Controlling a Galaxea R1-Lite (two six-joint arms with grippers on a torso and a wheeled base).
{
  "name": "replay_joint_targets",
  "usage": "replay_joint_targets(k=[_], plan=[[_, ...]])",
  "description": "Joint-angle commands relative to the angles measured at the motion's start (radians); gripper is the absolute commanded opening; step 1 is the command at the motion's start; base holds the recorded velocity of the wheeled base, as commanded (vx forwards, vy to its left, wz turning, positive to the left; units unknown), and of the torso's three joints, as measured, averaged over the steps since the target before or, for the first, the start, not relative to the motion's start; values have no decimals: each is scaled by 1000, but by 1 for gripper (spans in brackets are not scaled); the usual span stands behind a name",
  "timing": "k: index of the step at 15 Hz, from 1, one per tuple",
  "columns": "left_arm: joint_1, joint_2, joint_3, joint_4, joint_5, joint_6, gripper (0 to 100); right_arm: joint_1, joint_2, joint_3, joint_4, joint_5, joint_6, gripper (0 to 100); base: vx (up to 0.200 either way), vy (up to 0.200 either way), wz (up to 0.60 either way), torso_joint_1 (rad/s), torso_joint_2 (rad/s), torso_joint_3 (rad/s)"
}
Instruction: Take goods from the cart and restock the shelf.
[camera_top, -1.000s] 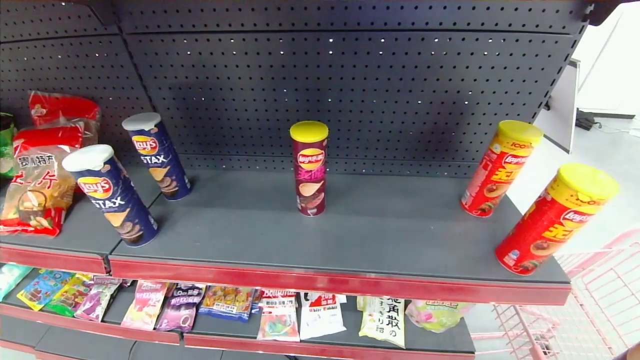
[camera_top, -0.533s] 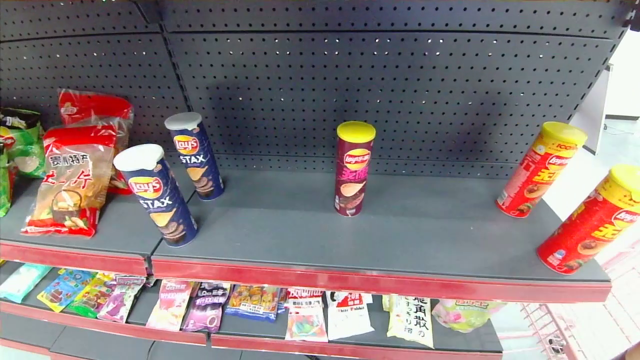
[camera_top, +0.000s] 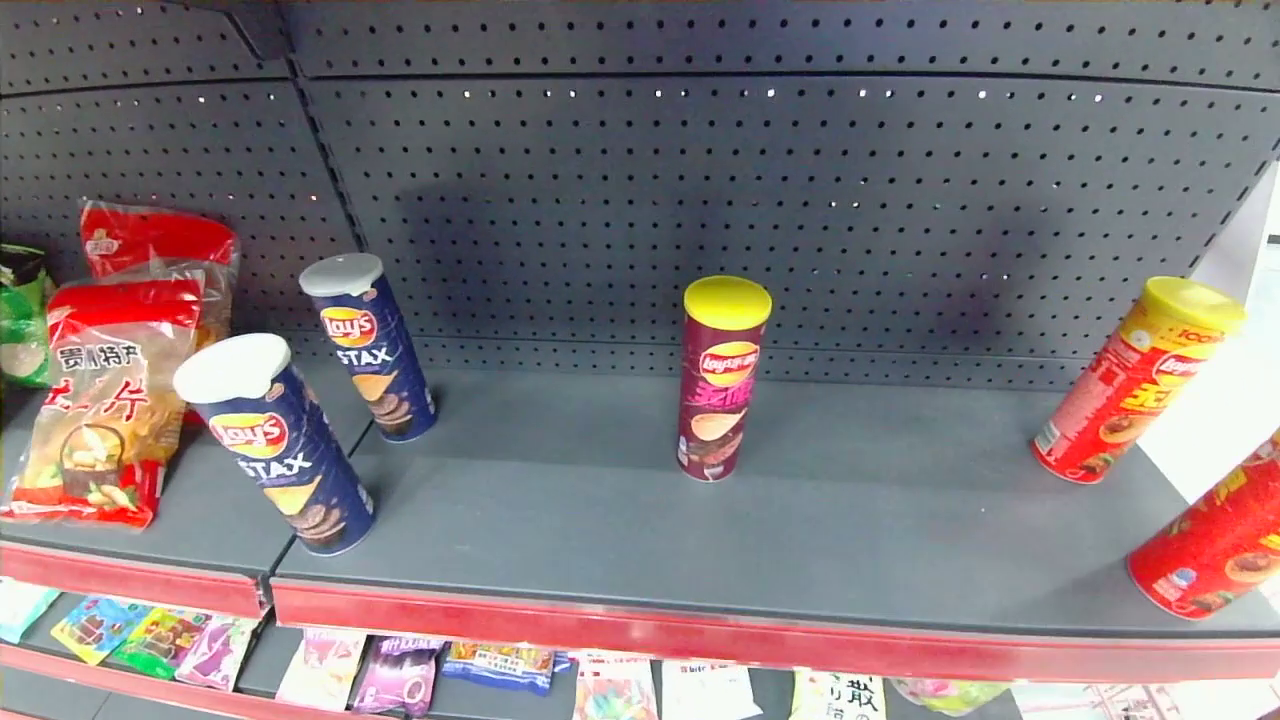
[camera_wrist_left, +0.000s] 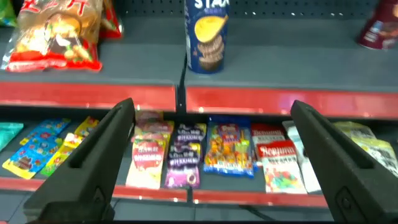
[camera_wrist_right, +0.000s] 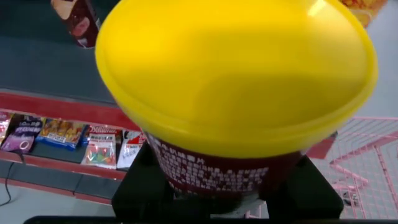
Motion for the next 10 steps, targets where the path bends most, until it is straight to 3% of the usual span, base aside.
replay_joint_targets(k=[1, 9, 10], plan=[[0, 1, 0, -1, -1, 0, 100, 5, -2, 0, 1, 0, -5, 0, 0, 0, 0, 0, 0, 0], [0, 1, 0, 0, -1, -1, 100, 8, 0, 23, 4, -3, -107, 0, 0, 0, 0, 0, 0, 0], [0, 1, 0, -1, 1, 0, 100, 8, 1, 25, 4, -2, -107, 0, 0, 0, -600, 2, 2, 7]])
